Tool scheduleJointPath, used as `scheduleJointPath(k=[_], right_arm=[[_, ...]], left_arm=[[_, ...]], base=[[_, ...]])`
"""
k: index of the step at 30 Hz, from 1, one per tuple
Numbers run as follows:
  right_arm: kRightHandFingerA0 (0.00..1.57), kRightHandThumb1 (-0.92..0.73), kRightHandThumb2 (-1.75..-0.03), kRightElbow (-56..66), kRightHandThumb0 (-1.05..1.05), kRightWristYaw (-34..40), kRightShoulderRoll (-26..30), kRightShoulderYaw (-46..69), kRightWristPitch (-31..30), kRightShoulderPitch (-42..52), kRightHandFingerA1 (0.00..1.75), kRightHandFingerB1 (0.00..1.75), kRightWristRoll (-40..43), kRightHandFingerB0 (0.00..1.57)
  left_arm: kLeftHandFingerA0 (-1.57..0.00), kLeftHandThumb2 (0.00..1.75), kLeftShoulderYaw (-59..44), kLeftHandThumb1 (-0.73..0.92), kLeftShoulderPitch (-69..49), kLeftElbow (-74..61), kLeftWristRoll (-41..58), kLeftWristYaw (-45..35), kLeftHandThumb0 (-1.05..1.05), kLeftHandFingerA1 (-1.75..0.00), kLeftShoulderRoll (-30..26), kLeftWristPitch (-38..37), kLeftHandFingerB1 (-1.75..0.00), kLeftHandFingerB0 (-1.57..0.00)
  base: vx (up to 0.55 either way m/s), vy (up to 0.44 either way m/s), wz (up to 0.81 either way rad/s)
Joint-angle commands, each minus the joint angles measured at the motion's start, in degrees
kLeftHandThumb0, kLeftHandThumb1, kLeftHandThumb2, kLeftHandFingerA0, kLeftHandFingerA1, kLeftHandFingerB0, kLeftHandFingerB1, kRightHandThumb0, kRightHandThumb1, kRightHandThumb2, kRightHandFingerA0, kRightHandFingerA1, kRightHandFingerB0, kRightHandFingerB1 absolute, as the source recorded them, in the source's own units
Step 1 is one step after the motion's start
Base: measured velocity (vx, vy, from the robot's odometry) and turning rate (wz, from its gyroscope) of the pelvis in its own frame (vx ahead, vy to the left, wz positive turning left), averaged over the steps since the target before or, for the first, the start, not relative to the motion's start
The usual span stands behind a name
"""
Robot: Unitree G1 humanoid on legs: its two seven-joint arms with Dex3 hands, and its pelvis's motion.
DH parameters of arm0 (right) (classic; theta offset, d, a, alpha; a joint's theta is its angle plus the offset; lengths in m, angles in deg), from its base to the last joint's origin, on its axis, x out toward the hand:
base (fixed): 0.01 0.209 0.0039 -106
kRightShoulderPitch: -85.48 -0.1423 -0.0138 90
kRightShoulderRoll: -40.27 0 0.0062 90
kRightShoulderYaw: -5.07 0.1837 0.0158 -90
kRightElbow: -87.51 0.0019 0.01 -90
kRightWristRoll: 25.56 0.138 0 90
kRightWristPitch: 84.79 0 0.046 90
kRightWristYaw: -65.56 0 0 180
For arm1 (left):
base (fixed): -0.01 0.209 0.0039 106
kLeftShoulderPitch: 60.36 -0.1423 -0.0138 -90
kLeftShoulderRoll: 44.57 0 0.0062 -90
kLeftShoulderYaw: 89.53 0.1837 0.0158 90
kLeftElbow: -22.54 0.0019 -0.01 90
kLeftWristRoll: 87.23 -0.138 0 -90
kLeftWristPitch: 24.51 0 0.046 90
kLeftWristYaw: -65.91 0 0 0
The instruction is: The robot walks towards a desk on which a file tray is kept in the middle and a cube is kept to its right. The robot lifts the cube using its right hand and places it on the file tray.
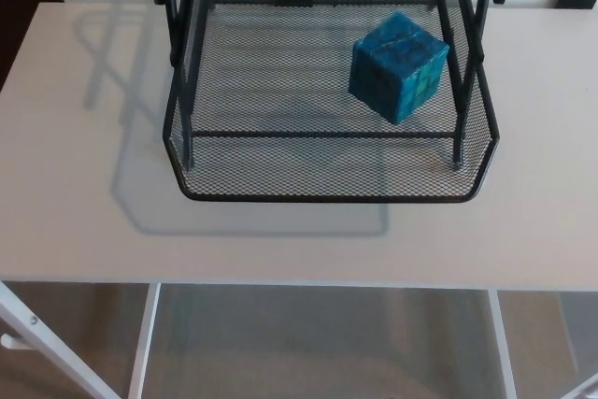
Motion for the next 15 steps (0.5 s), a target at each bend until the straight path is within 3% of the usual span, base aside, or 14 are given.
scheduleJointPath(k=[1,2,3,4,5,6,7,8,10,11,12,13,14,15], right_arm=[[0.44,-0.66,-0.59,-1.5,-0.39,12.9,-6.6,9.9,-7.5,4.8,0.84,0.45,12.6,0.19],[0.44,-0.66,-0.59,-1.0,-0.39,13.2,-8.6,18.2,-10.3,0.6,0.84,0.45,22.1,0.19],[0.49,-0.49,-0.8,3.6,-0.5,12.4,-9.7,20.8,-18.1,-0.6,0.77,0.47,22.5,0.14],[0.49,-0.49,-0.8,4.2,-0.5,12.3,-9.9,21.3,-19.0,-0.8,0.77,0.47,22.5,0.14],[0.56,-0.51,-0.77,1.5,-0.46,13.3,-9.1,20.4,-17.0,-1.2,0.75,0.42,21.7,0.16],[0.44,-0.53,-0.84,-4.3,-0.49,12.6,-7.2,15.9,-10.9,0.4,0.61,0.52,18.9,0.37],[0.47,-0.66,-0.6,-11.3,-0.43,8.8,-5.5,17.7,-5.9,0.5,0.53,0.41,23.2,0.52],[0.49,-0.64,-0.59,-14.9,-0.49,8.4,-4.0,14.4,-3.0,1.6,0.52,0.43,20.4,0.61],[0.48,-0.59,-0.58,-16.5,-0.39,10.4,-3.2,17.4,-6.2,-1.0,0.54,0.48,23.4,0.64],[0.4,-0.67,-0.6,-18.0,-0.45,9.5,-2.3,16.9,-6.0,-1.2,0.51,0.44,23.5,0.59],[0.5,-0.63,-0.59,-19.7,-0.47,8.4,-1.7,13.7,-2.5,0.0,0.6,0.44,21.1,0.55],[0.58,-0.58,-0.57,-18.9,-0.41,10.5,-2.0,14.2,-3.6,-0.3,0.71,0.46,21.4,0.65],[0.66,-0.57,-0.57,-17.8,-0.39,9.1,-2.1,16.0,-5.6,-0.3,0.72,0.49,23.6,0.67],[0.66,-0.57,-0.57,-17.8,-0.39,9.1,-2.1,16.0,-5.6,-0.3,0.72,0.49,23.6,0.67]], left_arm=[[-0.13,1.19,-4.0,0.67,1.0,3.2,2.2,9.7,-0.34,-0.62,-0.7,9.8,-0.56,-0.05],[-0.13,1.19,-4.2,0.67,0.9,3.0,2.3,9.8,-0.34,-0.62,-0.6,10.1,-0.56,-0.05],[-0.14,1.19,-5.3,0.68,1.0,3.1,3.2,10.5,-0.33,-0.62,-0.3,10.5,-0.56,-0.06],[-0.14,1.19,-5.5,0.68,1.0,3.1,3.2,10.6,-0.33,-0.62,-0.3,10.6,-0.56,-0.06],[-0.13,1.2,-5.9,0.68,0.8,2.6,3.5,10.2,-0.34,-0.62,-0.3,11.0,-0.56,-0.05],[-0.14,1.2,-6.5,0.68,0.4,1.9,4.0,10.3,-0.34,-0.63,0.0,11.1,-0.57,-0.07],[-0.08,1.04,-7.4,0.61,0.7,2.8,4.7,9.9,-0.6,-0.62,0.2,10.5,-0.54,0.0],[-0.07,0.66,-7.4,0.91,0.5,2.9,4.4,9.7,-0.62,-0.7,0.1,10.2,-0.53,-0.03],[-0.05,0.67,-8.0,0.91,0.3,2.7,4.5,9.5,-0.61,-0.7,0.1,10.2,-0.47,-0.02],[-0.06,0.68,-8.2,0.88,0.3,2.7,4.4,10.1,-0.63,-0.71,0.2,10.3,-0.35,-0.01],[-0.11,0.84,-7.8,0.82,0.4,2.8,3.5,11.4,-0.65,-0.69,0.3,10.2,-0.19,0.0],[-0.05,0.66,-7.7,0.9,0.2,2.6,2.9,12.3,-0.64,-0.72,0.5,9.5,0.0,0.0],[-0.03,0.88,-8.3,0.84,-0.2,2.4,3.2,12.7,-0.65,-0.65,0.7,8.5,0.0,0.0],[-0.03,0.88,-8.3,0.84,-0.2,2.4,3.2,12.7,-0.65,-0.65,0.7,8.5,0.0,0.0]], base=[[0.0,0.0,0.0],[0.0,0.0,0.0],[0.0,0.0,0.0],[0.0,0.0,0.0],[0.0,0.0,0.0],[0.0,0.0,0.0],[0.0,0.0,0.0],[0.0,0.0,0.0],[0.0,0.0,0.0],[0.0,0.0,0.0],[0.0,0.0,0.0],[0.0,0.0,0.0],[0.0,0.0,0.0],[0.0,0.0,0.0]])
